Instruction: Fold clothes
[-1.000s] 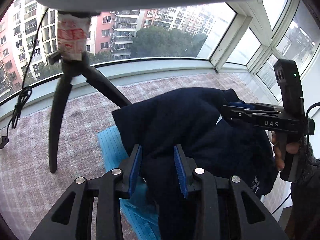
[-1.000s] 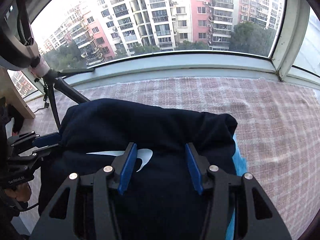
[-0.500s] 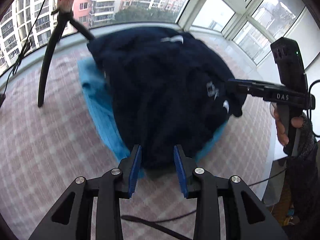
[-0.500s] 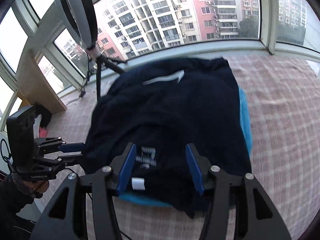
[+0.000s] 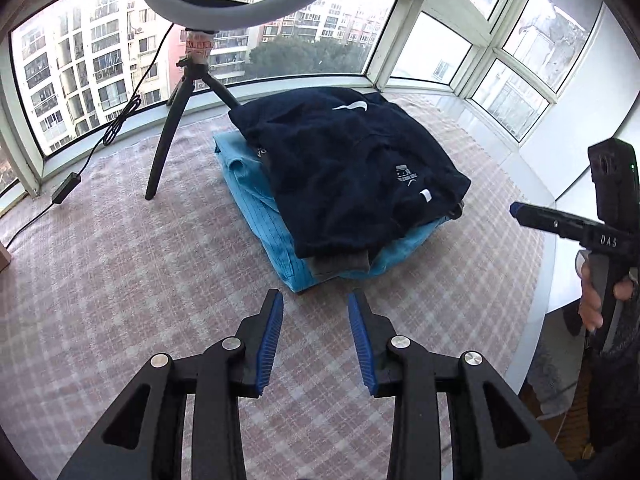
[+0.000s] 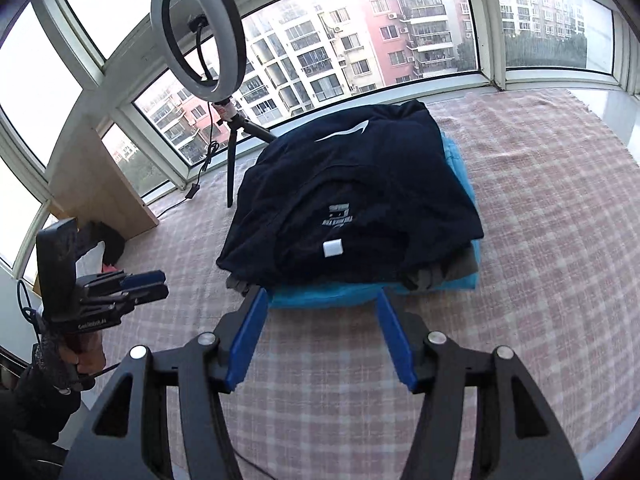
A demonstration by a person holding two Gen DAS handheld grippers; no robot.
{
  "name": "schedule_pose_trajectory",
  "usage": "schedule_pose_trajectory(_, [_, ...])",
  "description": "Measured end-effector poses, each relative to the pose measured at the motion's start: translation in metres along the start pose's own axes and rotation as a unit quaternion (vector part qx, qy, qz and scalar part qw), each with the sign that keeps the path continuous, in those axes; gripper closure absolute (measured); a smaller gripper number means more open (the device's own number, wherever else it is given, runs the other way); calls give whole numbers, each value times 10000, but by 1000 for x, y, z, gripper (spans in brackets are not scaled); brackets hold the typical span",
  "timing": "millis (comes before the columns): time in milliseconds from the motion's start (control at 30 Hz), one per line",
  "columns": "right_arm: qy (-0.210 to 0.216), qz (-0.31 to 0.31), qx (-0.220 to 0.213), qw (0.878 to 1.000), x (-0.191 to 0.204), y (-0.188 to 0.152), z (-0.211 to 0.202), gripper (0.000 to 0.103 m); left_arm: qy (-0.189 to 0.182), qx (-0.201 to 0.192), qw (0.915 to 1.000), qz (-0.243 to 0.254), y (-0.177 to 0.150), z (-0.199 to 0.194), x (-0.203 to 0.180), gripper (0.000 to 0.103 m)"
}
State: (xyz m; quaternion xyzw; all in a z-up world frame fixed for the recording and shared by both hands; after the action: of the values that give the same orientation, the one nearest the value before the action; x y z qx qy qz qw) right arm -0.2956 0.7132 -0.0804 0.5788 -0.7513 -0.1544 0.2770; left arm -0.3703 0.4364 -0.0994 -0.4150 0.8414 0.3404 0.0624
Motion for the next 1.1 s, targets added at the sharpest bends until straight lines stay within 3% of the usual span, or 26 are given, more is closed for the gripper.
schedule_pose_trajectory(67, [-156, 11, -76, 9998, 10, -14, -9, 47, -36, -67, 10000, 51, -4, -9, -6, 71])
schedule_pose_trajectory(167, [-766, -90, -177, 9969, 26, -35, -24, 47, 59, -198, 9995, 223, -13, -28, -17, 69])
schedule_pose_trajectory(267, [-1241, -40, -220, 9920, 39, -54, -38, 46, 161, -419, 9986, 276, -24, -52, -23, 56])
schedule_pose_trajectory(600, [-1416, 394, -435, 9882, 114, -106, -71, 45, 569, -1036, 9918, 477, -86, -152, -21, 26])
schedule_pose_trajectory(800, [-1586, 336, -667, 9845, 175, -138, -102, 45, 996, -1382, 9847, 358, -129, -214, -5, 25])
schedule_pose_trajectory(1100, [-1908, -216, -1277, 9731, 267, -193, -162, 39, 1302, -1492, 9802, -3, -206, -289, 21, 25])
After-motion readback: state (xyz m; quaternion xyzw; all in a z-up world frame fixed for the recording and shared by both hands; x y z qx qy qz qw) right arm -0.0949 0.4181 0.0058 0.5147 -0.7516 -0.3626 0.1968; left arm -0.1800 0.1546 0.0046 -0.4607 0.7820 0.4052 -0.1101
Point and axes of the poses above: each gripper's, at about its wrist camera, not at the fingertips, and z roughly the way its jaws point, x to its left, y to its top, the point moved 4 cm from there along z, roughly the way its jaws point, and after that the axes turned 9 degrees about -y, right-handed, at the moved point
